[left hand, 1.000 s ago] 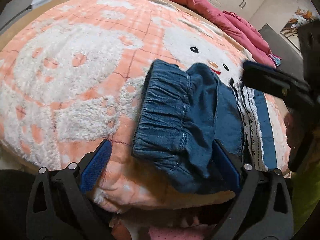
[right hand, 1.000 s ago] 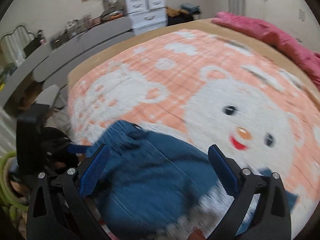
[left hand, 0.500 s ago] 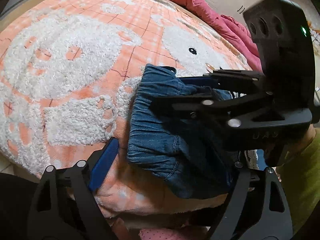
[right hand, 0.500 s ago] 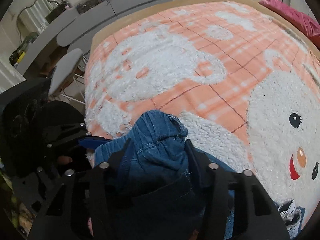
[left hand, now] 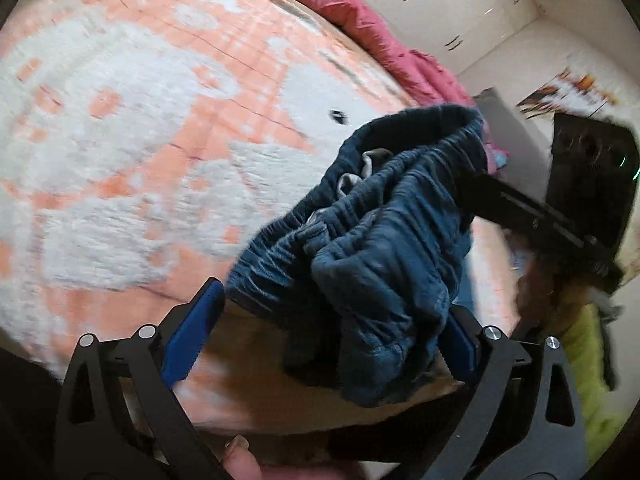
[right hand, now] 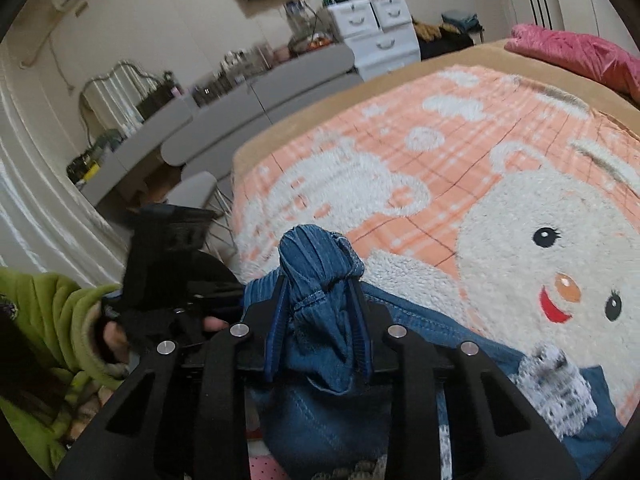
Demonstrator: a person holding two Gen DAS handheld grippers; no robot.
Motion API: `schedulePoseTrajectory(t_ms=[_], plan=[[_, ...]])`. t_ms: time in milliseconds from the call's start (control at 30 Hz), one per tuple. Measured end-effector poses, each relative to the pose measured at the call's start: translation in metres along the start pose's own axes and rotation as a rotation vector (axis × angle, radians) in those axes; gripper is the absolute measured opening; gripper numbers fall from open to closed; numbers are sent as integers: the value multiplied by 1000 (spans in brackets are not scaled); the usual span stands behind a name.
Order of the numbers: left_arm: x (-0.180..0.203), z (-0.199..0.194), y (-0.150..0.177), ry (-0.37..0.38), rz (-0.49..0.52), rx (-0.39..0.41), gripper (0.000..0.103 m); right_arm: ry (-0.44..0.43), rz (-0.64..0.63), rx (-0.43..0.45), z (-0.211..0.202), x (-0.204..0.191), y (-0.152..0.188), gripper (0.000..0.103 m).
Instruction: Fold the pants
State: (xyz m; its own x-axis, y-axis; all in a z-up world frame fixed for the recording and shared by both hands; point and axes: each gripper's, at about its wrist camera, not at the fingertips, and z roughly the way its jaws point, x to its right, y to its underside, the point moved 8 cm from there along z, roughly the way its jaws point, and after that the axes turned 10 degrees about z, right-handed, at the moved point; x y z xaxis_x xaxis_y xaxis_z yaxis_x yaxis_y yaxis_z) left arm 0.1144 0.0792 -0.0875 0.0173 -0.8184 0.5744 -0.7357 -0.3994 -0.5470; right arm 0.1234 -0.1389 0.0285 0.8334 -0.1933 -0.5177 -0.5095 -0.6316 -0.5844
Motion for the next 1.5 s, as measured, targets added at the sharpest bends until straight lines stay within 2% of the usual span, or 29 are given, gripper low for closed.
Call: schedulePoseTrajectory(t_ms=[33, 100, 200, 367, 400, 467, 533, 600, 667, 733, 900, 1033, 1167, 1233, 1300, 1333, 1367, 1400, 1500], plan=[[5, 3, 0, 46, -13, -11, 58, 1, 0, 13, -6, 1, 1, 24], [13, 6, 2, 87, -23, -19, 43, 12, 7, 34, -17, 6, 1, 21], [26, 3, -3, 125, -34, 7, 33, 30, 24, 67, -33, 15, 2, 21], [56, 3, -10, 127, 26, 29, 33, 69, 65, 136, -63, 36, 8, 21], [63, 7, -11, 103, 55, 29, 30, 67, 80, 149, -69, 40, 9, 22], [72, 14, -15, 76, 89, 33, 26, 118, 123, 150, -77, 56, 13, 24], [87, 22, -18, 49, 134, 26, 21, 160, 173, 158, -85, 72, 16, 40], [103, 34, -19, 30, 184, 19, 19, 183, 233, 178, -95, 87, 19, 49], [113, 43, -18, 26, 214, 2, 18, 204, 295, 214, -110, 104, 23, 53], [127, 57, -12, 21, 250, -27, 16, 237, 343, 243, -125, 118, 29, 62], [161, 84, 10, 11, 418, -99, 15, 253, 422, 293, -151, 137, 44, 66], [162, 100, 33, 0, 487, -165, 15, 290, 440, 239, -147, 149, 58, 80], [159, 102, 38, -32, 533, -153, 16, 294, 457, 155, -125, 153, 66, 83], [163, 99, 42, -50, 563, -145, 16, 314, 449, 116, -112, 152, 69, 89], [166, 100, 45, -80, 616, -134, 16, 309, 462, 101, -103, 151, 69, 89], [167, 100, 46, -96, 638, -129, 16, 312, 474, 100, -97, 151, 69, 88], [168, 100, 47, -109, 658, -123, 16, 312, 465, 99, -95, 150, 69, 81], [170, 100, 47, -116, 670, -117, 16, 291, 432, 95, -91, 143, 68, 43], [172, 98, 46, -125, 693, -101, 16, 347, 337, 126, -102, 128, 65, 21]])
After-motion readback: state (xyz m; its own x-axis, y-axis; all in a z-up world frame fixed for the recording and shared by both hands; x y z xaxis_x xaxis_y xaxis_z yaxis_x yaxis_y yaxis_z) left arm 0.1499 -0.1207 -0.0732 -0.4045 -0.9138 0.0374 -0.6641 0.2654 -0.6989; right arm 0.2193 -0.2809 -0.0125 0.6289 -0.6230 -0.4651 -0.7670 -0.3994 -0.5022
